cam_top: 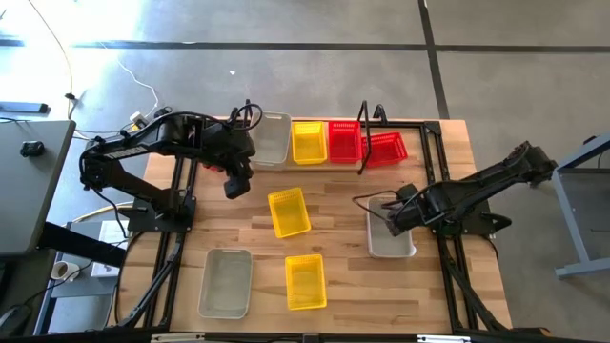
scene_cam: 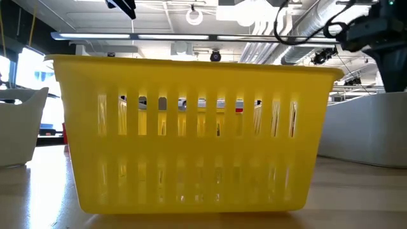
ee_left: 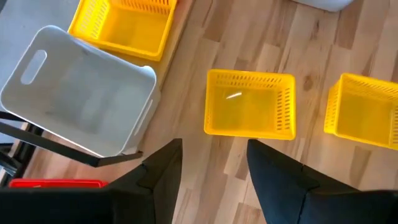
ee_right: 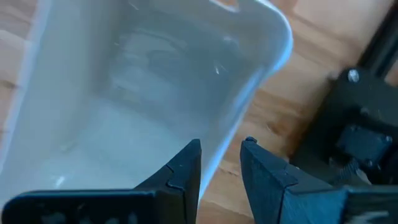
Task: Stack baskets on shelf by color
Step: Stack the top gray bin on the gray bin on the shelf
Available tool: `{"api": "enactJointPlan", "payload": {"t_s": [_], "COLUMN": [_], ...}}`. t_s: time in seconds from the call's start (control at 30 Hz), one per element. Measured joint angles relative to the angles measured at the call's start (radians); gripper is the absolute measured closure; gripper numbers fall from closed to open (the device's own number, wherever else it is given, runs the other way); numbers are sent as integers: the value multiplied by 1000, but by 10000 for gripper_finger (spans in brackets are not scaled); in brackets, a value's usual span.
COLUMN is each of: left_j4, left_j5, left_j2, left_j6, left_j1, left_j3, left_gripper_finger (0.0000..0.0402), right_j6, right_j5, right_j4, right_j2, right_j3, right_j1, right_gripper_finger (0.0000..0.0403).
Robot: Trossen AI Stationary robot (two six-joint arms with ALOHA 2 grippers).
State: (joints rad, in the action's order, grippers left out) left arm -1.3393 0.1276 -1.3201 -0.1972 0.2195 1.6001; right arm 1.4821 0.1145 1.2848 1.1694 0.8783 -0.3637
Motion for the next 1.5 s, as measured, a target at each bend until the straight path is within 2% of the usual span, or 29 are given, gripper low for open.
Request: {"api": "enactJointPlan", "payload": {"t_s": [0.27,0.5,0.87,0.93,1.1,1.5], "left_j4": [2,3,5,6,10,90], "left_j5": [-27,-27,-27,-27,-27,-8], "left_j2": [0,0,0,0,0,0], "left_j6": [-2,-2,-1,4,17,103], "left_j1": [0,0,0,0,0,-69], "left_j3": [0,0,0,0,0,0], "left_gripper_finger": [229,229,229,229,229,229], "right_j6": [113,116,185,209,255,369], "right_j5": [-45,-66,-105,-105,-72,97], "right_j4": [-39,-215,-350,-352,-349,-260], "right_j2": [0,0,3,3,3,3], "right_j3": [-100,-213,-316,-319,-294,-128], "right_j1": [-4,-3,-3,-3,-3,-3], "right_gripper_finger": [304,304,309,324,394,402]}}
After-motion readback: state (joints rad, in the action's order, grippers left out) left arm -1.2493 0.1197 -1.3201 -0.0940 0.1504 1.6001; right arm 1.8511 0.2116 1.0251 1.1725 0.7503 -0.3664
